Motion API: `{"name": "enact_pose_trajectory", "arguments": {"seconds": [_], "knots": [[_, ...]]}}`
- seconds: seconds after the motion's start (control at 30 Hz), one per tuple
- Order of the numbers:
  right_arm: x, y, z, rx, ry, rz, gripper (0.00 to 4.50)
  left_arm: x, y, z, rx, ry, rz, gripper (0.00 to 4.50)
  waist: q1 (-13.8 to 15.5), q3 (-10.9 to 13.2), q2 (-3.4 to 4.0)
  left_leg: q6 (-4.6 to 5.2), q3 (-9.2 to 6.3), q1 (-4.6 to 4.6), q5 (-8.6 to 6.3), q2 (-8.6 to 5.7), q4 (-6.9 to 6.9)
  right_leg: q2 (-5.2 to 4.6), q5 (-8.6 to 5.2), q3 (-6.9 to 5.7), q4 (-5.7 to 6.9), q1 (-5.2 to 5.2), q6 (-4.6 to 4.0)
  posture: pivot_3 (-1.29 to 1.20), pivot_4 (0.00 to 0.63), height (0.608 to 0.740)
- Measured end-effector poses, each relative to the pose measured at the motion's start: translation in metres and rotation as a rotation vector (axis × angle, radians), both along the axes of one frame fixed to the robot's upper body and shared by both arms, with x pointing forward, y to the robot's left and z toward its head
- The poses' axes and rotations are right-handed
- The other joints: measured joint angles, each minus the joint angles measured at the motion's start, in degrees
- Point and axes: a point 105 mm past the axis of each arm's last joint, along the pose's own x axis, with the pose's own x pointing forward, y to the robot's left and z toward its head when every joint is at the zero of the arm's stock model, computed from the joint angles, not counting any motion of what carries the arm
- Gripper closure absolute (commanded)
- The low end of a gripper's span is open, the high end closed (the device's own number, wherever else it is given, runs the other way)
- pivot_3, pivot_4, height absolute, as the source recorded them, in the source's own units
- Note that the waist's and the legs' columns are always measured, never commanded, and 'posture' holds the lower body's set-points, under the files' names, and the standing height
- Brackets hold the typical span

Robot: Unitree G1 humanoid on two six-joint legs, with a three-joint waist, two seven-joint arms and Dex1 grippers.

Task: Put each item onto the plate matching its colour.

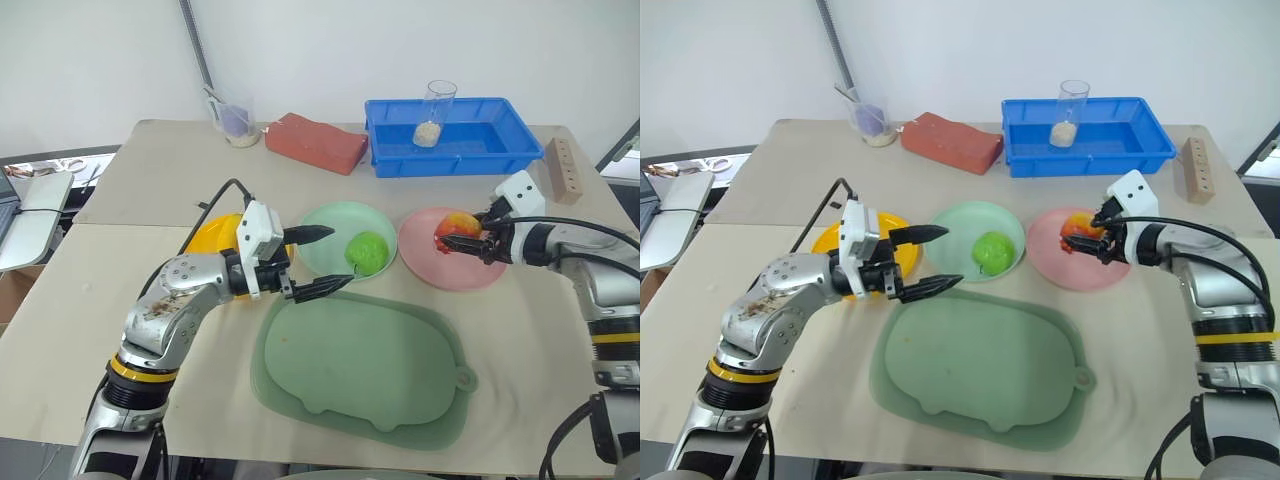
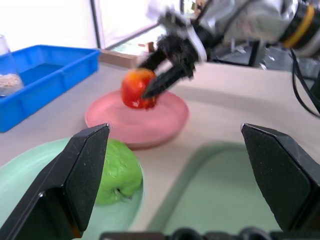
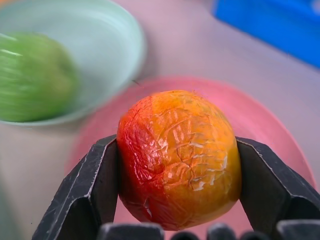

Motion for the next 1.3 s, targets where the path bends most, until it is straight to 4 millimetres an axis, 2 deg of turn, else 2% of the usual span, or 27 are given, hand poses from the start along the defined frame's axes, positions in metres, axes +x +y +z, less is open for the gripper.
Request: {"name": "enact_pose_trajectory", "arguments": {"seconds": [0.07,0.13,0.3,0.43,0.6,0.7,0.77,0.87,0.93,0.97,1.07,1.2,1.3], "knots": [[0.003,-0.001,-0.001,0.002,0.007,-0.014,0.54,0.001,0.0,0.001,-0.001,0.001,0.007,0.0,-0.1,0.0,0.05,0.0,0.0,0.06,0.0,0.0,0.0,0.01,0.0,0.01,0.04,0.01,0.0,0.0,0.15,0.74],[0.006,-0.003,-0.001,0.012,0.015,-0.027,0.05,0.001,0.0,0.0,0.003,0.009,0.012,0.0,-0.1,0.0,0.07,-0.01,0.0,0.04,0.0,0.0,0.0,0.01,0.0,0.01,0.05,0.0,0.0,0.0,0.15,0.74],[0.007,-0.007,-0.007,0.031,0.045,-0.035,0.05,0.001,0.0,0.001,0.01,0.006,0.02,0.0,0.1,-0.1,0.13,-0.03,0.0,0.01,0.01,-0.03,0.03,-0.01,0.0,0.01,0.04,0.02,0.02,0.0,0.15,0.74],[0.006,-0.008,-0.001,0.065,0.029,-0.031,0.05,0.0,0.003,0.003,0.027,-0.002,0.032,0.0,0.0,-0.1,0.13,-0.05,0.0,0.03,0.03,-0.03,0.02,-0.01,0.01,0.01,0.05,0.02,0.03,0.0,0.15,0.74],[-0.008,-0.018,0.026,0.132,-0.084,-0.022,0.05,0.014,0.034,0.011,0.047,-0.001,0.181,0.0,0.1,-0.1,0.14,-0.06,-0.01,0.02,0.03,-0.02,-0.04,0.0,0.0,-0.02,0.05,0.02,0.04,0.0,0.15,0.74],[-0.025,-0.028,0.031,0.16,-0.14,-0.047,0.05,0.031,0.071,0.01,0.038,0.013,0.383,0.0,0.1,0.0,0.11,-0.06,-0.02,0.09,0.03,-0.02,-0.01,-0.01,0.0,-0.02,0.05,0.09,0.04,0.0,0.15,0.74],[-0.029,-0.042,0.03,0.171,-0.188,-0.132,0.05,0.044,0.1,0.005,0.022,0.036,0.55,0.0,0.0,0.0,0.08,-0.08,-0.02,0.14,0.04,-0.02,0.02,-0.02,0.01,-0.01,0.07,0.02,0.05,0.0,0.15,0.74],[-0.031,-0.069,0.033,0.17,-0.31,-0.318,0.05,0.064,0.158,0.003,-0.044,0.037,0.865,0.0,-0.1,0.0,0.04,-0.08,-0.03,0.19,0.03,-0.02,0.01,-0.02,0.01,-0.01,0.09,-0.08,0.04,0.0,0.15,0.74],[-0.031,-0.088,0.033,0.116,-0.387,-0.432,0.05,0.071,0.199,-0.004,-0.054,0.026,1.066,0.0,-0.2,-0.1,0.12,-0.08,-0.03,0.2,0.03,-0.02,-0.04,-0.02,0.01,0.01,0.07,-0.1,0.04,0.0,0.15,0.74],[-0.032,-0.095,0.032,0.1,-0.405,-0.469,0.05,0.072,0.212,-0.009,-0.054,0.03,1.126,0.0,-0.2,-0.1,0.11,-0.08,-0.03,0.19,0.03,-0.02,-0.04,-0.02,0.01,0.02,0.07,-0.11,0.04,0.0,0.15,0.74],[-0.036,-0.13,0.016,0.059,-0.46,-0.681,0.05,0.07,0.265,-0.033,-0.056,0.059,1.364,0.0,-0.2,-0.2,0.15,-0.08,-0.01,0.2,0.03,-0.03,-0.09,-0.02,0.02,0.01,0.05,-0.12,0.04,0.0,0.15,0.74],[-0.039,-0.152,-0.003,0.041,-0.483,-0.847,0.05,0.065,0.294,-0.055,-0.054,0.09,1.5,0.0,-0.1,-0.2,0.14,-0.13,-0.01,0.23,0.06,-0.03,-0.09,-0.05,0.02,0.0,0.06,-0.1,0.04,0.0,0.15,0.74],[-0.041,-0.159,-0.022,0.034,-0.484,-0.942,0.05,0.061,0.306,-0.071,-0.048,0.118,1.566,0.0,-0.1,-0.2,0.12,-0.15,-0.01,0.24,0.08,-0.03,-0.13,-0.05,0.02,0.0,0.08,-0.1,0.04,0.0,0.15,0.74]]}}
